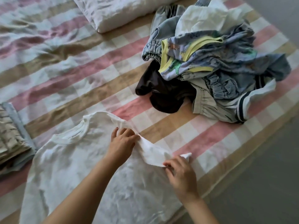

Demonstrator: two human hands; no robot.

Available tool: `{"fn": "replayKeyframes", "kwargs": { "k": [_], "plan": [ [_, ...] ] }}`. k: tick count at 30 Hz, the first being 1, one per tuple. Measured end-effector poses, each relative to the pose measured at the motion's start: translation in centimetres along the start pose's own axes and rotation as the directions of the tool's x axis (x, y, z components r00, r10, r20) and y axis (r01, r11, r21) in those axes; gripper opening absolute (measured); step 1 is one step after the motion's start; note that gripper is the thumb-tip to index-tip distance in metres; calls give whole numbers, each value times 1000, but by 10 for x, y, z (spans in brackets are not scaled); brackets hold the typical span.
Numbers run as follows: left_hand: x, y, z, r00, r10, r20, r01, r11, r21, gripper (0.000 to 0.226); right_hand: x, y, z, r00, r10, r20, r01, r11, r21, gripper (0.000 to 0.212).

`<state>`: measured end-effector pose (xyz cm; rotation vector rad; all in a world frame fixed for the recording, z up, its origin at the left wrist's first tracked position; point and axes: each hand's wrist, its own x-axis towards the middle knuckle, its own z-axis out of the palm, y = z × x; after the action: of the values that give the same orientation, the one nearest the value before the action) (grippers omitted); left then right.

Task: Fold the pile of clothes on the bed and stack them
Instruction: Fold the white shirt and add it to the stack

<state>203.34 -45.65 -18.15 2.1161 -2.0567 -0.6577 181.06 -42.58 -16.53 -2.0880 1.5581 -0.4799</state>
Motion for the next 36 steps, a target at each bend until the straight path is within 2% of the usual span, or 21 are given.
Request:
{"fn": "replayKeyframes", "kwargs": {
  "k": [2,4,5,7,9,11,13,14,16,18,22,23,25,27,29,31,33,34,36],
  "plan": [
    [-6,-1,6,999,15,28,-15,1000,-19,40,-18,6,13,981,76,179,-77,997,-3,24],
    [-6,0,7,1000,12,26,-11,999,-41,41,-26,10,18,956,138,259,-157,986,55,22],
    [-4,2,4,1000,6,2,-6,998,-58,38,-26,12,17,961,153,230,-181,978,107,18],
    [1,6,1,996,22,-85,-30,996,-89,30,-21,13,11,973,220,73,-231,952,203,13],
    [9,10,1,986,69,-150,-80,994,-70,26,-13,21,3,949,297,-107,-275,945,178,20],
    [17,12,4,994,94,-61,-95,995,-23,26,-4,33,-2,919,366,-147,-364,930,46,34],
    [24,11,6,991,68,113,-72,997,35,23,4,44,-5,901,433,-18,-433,899,-59,40],
    [28,10,7,983,53,177,-66,995,70,20,8,48,-8,896,443,27,-440,895,-72,35],
    [37,11,8,969,32,244,-62,992,114,16,16,54,-15,899,437,16,-437,899,-9,28],
    [49,16,6,980,28,199,-40,998,56,17,27,59,-30,879,470,-82,-457,879,140,31],
    [72,32,2,994,-55,-92,41,987,-155,12,46,70,-55,812,514,-277,-418,843,338,33],
    [76,34,4,989,-86,-119,65,983,-171,11,46,74,-57,807,520,-281,-417,838,352,32],
    [78,37,9,990,-118,-74,107,985,-137,13,42,82,-53,813,541,-217,-457,822,340,33],
    [74,37,16,994,-108,-12,107,992,-72,17,33,88,-44,833,544,-104,-503,821,269,44],
    [70,34,19,997,-73,-25,72,996,-51,20,25,92,-35,835,547,-55,-524,822,223,55],
    [66,26,14,993,-60,-98,56,997,-45,22,27,92,-32,779,619,-104,-570,767,294,47],
    [66,11,8,984,-73,-164,71,997,-15,21,40,92,-29,693,705,-153,-628,694,352,25],
    [67,3,5,981,-85,-175,86,996,1,20,49,92,-26,661,733,-157,-664,670,332,22],
    [71,-7,0,984,-111,-138,115,993,21,20,67,95,-20,625,770,-126,-732,635,247,30]
  ]
}}
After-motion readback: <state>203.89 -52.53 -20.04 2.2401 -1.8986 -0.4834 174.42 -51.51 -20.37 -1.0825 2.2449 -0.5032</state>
